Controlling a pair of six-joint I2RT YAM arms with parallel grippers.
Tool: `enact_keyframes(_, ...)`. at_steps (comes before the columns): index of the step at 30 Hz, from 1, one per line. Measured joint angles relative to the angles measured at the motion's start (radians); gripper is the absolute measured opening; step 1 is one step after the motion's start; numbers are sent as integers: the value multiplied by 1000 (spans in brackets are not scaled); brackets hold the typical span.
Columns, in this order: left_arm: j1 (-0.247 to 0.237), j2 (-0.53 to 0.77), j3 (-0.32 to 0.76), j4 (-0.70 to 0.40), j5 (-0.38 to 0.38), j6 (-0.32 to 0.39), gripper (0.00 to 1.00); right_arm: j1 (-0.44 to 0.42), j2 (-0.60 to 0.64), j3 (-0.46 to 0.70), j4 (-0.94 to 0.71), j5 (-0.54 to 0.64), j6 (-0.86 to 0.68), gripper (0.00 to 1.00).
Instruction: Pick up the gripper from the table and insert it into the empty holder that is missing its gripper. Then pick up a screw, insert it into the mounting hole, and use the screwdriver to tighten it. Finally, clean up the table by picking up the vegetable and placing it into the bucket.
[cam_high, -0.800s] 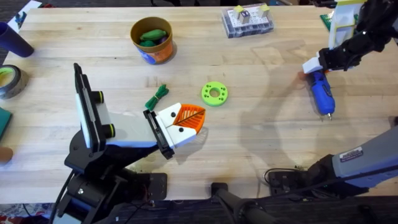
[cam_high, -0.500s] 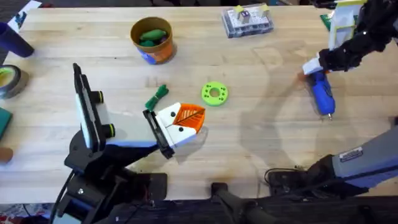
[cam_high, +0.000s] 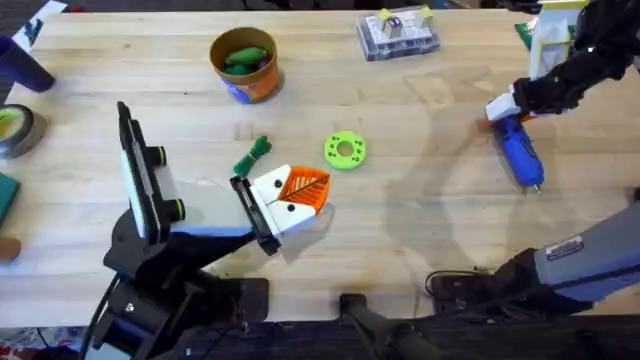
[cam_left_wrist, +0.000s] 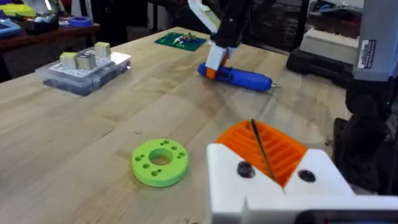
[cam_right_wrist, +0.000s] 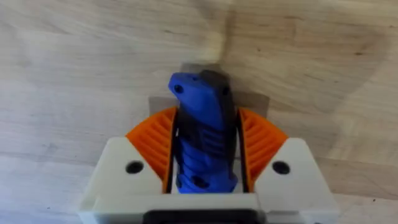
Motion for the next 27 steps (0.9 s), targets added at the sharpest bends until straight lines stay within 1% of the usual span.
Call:
enact_keyframes(10,0,0,0,0,0,0,14,-6,-62,17,-72,-12,14,542)
enact_keyframes(17,0,0,0,0,0,0,14,-6,-78,18,-100,-16,14,542)
enact_keyframes(23,0,0,0,0,0,0,14,-6,-99,19,-176,-16,9,533)
enact_keyframes(24,0,0,0,0,0,0,14,-6,-99,19,-173,-16,5,464)
enact_keyframes(25,0,0,0,0,0,0,14,-6,-99,19,-167,-16,2,367)
enact_keyframes(27,0,0,0,0,0,0,14,-6,-99,20,-157,-16,3,66)
